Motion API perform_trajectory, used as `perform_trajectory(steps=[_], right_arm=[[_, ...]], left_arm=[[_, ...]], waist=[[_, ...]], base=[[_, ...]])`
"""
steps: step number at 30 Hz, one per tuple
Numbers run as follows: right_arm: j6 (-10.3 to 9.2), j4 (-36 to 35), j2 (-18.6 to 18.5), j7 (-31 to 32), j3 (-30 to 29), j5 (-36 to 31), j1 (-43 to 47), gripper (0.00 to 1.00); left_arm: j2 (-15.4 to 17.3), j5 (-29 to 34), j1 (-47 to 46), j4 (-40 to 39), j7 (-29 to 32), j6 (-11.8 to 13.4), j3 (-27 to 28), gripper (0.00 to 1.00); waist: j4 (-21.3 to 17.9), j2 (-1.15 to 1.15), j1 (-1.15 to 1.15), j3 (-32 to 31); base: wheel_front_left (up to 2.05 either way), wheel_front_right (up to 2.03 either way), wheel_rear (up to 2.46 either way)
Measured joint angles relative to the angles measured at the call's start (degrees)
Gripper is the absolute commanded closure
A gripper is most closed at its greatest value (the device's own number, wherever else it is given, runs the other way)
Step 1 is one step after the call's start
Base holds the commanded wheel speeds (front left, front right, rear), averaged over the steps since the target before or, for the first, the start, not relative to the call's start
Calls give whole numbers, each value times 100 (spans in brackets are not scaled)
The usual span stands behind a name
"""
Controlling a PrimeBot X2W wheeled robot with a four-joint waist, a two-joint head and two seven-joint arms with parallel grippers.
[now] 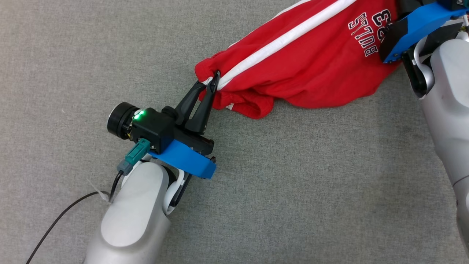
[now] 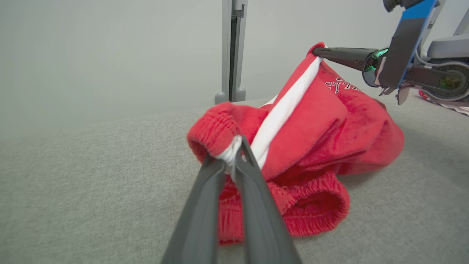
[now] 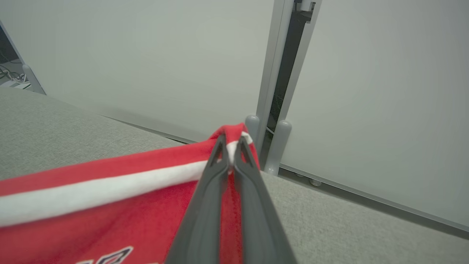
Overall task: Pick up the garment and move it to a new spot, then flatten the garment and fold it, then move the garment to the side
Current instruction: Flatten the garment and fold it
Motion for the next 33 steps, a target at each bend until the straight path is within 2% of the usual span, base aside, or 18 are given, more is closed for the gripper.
perform_trajectory(steps=[1,10,22,33], right_arm=[[0,70,15,-21,3,-8,-39,0],[0,419,-43,-118,104,115,66,0],[0,967,-223,105,606,665,773,0],[-1,1169,-342,356,890,1205,1031,0]], left_arm=[[1,-26,-12,-10,0,21,-20,0],[-2,-91,284,-260,0,200,20,0],[49,127,1194,-1069,0,396,1007,0],[34,268,1658,-1412,0,399,1701,0]], waist=[[0,0,0,-3],[-24,0,-1,-255],[6,0,-2,-680],[134,0,-2,-675]], base=[[0,0,0],[0,0,0],[0,0,0],[0,0,0]])
